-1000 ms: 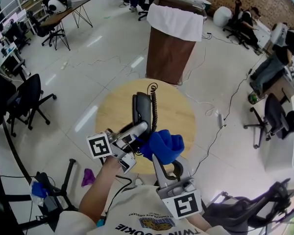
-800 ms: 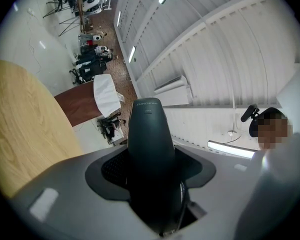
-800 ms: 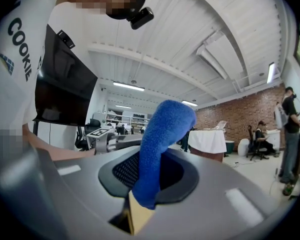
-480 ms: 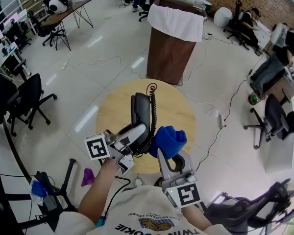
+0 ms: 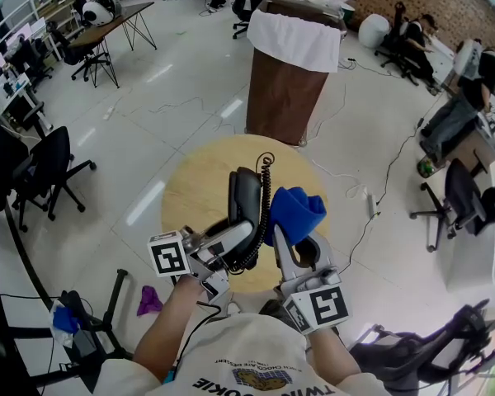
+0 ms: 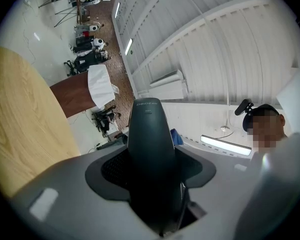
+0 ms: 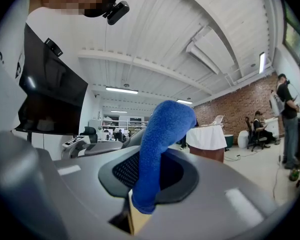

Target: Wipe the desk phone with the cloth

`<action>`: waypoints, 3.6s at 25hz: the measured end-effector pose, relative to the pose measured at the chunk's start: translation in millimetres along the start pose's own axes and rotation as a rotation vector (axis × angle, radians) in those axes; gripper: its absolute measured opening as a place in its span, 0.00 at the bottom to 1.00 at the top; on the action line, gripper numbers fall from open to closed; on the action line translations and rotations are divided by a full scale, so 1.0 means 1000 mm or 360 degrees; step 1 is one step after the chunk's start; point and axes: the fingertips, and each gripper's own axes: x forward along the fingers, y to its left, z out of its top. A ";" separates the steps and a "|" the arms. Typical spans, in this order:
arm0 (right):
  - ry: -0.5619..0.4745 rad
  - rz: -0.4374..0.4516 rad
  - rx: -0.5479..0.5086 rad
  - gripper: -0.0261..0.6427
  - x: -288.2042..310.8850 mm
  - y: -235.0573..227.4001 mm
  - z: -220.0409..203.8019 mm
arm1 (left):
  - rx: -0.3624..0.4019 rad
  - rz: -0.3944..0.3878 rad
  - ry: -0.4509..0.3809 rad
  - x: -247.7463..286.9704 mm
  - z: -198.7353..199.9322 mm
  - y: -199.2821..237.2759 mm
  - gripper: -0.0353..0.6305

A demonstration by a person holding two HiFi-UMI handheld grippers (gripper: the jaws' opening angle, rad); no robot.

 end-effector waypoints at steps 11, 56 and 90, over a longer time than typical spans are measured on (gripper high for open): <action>-0.0121 -0.0052 -0.0103 0.14 0.021 -0.027 0.036 | 0.0005 -0.0048 0.0071 0.001 -0.021 -0.012 0.45; -0.0445 0.0487 -0.0064 0.14 0.050 -0.055 0.128 | 0.0034 -0.0198 0.0315 -0.003 -0.049 -0.030 0.45; -0.0070 0.0672 0.0027 0.14 0.054 0.000 -0.040 | 0.0002 -0.0288 0.0195 0.016 -0.015 -0.047 0.45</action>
